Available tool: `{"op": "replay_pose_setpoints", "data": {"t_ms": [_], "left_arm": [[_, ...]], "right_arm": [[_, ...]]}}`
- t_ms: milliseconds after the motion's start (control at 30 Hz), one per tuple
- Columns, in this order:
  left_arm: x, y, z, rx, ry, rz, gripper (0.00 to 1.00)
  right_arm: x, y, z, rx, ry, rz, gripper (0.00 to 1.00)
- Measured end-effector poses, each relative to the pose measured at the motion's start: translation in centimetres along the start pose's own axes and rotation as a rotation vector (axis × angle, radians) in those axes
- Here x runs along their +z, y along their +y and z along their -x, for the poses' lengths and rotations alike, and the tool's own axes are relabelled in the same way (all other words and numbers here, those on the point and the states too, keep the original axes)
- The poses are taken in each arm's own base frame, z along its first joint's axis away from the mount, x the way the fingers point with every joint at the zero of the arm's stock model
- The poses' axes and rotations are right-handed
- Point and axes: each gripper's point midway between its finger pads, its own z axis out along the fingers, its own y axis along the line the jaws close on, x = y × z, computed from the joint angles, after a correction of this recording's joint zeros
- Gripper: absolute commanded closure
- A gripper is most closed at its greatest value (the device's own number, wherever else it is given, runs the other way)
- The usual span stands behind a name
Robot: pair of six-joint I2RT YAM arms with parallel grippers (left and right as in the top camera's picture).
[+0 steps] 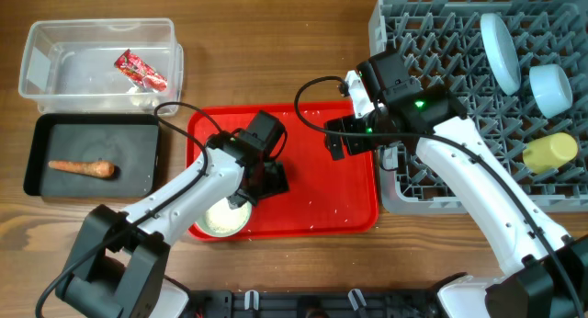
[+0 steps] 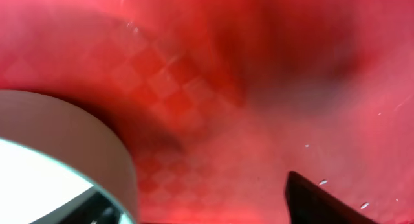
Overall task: Sort waste into correct bins and load items into the dishwasher rack
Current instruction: 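Grasp the rim of the rice bowl with the left gripper, then carry the rice bowl with the left gripper over the black tray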
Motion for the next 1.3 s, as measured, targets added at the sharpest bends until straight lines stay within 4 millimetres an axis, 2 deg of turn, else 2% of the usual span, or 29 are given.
{"op": "replay_pose_setpoints", "data": {"t_ms": [267, 300, 333, 467, 533, 733, 1067, 1300], "left_arm": [[0.2, 0.3, 0.3, -0.005, -0.020, 0.016, 0.51], [0.3, 0.6, 0.2, -0.005, -0.019, 0.023, 0.56], [0.5, 0.8, 0.1, -0.006, -0.017, 0.032, 0.66], [0.7, 0.8, 0.6, -0.005, -0.038, 0.033, 0.76], [0.8, 0.7, 0.7, -0.004, -0.042, 0.033, 0.86], [0.8, 0.8, 0.7, -0.005, -0.044, 0.036, 0.96], [0.5, 1.6, 0.9, 0.000, -0.060, 0.084, 0.96], [-1.5, 2.9, 1.7, 0.022, -0.043, 0.147, 0.96]], "right_arm": [[0.0, 0.0, -0.2, 0.002, 0.009, -0.001, 0.00], [0.0, 0.0, -0.3, 0.003, 0.014, -0.002, 0.00], [0.0, -0.1, -0.4, 0.003, 0.018, -0.003, 0.00], [0.0, -0.1, -0.5, 0.004, 0.022, -0.003, 0.00], [0.0, -0.1, -0.7, 0.005, 0.027, -0.004, 0.00], [0.0, -0.1, -0.8, 0.006, 0.033, -0.005, 0.00], [0.0, -0.3, -1.4, 0.010, 0.057, -0.016, 0.00], [-0.1, -0.9, -1.6, 0.011, 0.064, -0.051, 0.00]]}}
